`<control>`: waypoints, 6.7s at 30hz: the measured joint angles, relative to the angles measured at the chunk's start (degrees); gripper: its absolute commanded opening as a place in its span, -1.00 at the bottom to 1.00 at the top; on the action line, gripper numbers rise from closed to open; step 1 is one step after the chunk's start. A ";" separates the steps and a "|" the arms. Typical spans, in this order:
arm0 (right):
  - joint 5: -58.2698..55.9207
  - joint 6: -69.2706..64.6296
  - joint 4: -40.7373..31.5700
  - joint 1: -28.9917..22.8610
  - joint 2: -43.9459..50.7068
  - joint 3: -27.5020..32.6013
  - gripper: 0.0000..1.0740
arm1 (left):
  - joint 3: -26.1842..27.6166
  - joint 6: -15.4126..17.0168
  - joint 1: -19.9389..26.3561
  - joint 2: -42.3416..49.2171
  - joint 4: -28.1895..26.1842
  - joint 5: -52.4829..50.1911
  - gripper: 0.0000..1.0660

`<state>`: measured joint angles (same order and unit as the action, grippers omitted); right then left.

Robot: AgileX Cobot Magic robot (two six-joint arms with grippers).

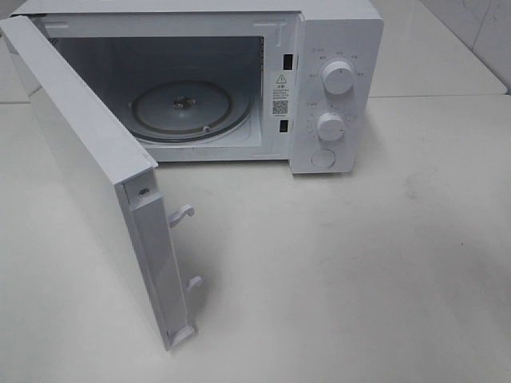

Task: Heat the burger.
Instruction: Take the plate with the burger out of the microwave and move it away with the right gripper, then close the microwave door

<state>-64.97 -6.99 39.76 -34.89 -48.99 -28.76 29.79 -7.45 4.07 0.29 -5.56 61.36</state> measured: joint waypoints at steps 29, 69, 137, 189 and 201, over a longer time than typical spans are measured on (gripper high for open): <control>-1.72 -31.34 1.60 0.00 -21.14 -5.79 -1.00 | 0.00 0.00 0.00 0.00 0.00 0.00 0.83; 18.16 -54.49 8.31 0.00 -50.25 -5.96 -0.95 | 0.00 0.00 0.00 0.00 0.00 0.00 0.83; -0.80 -4.93 -25.38 0.06 22.98 -6.30 0.50 | 0.00 0.00 0.00 0.00 0.00 0.00 0.83; 7.22 3.72 -35.87 33.98 49.22 0.29 0.41 | 0.00 0.00 0.00 0.00 0.00 0.00 0.83; 7.22 3.90 -35.87 33.98 49.22 0.29 0.41 | 0.00 0.00 0.00 0.00 0.00 0.00 0.83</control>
<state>-57.75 -3.09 3.90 -0.92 0.23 -28.48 29.79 -7.45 4.07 0.29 -5.56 61.36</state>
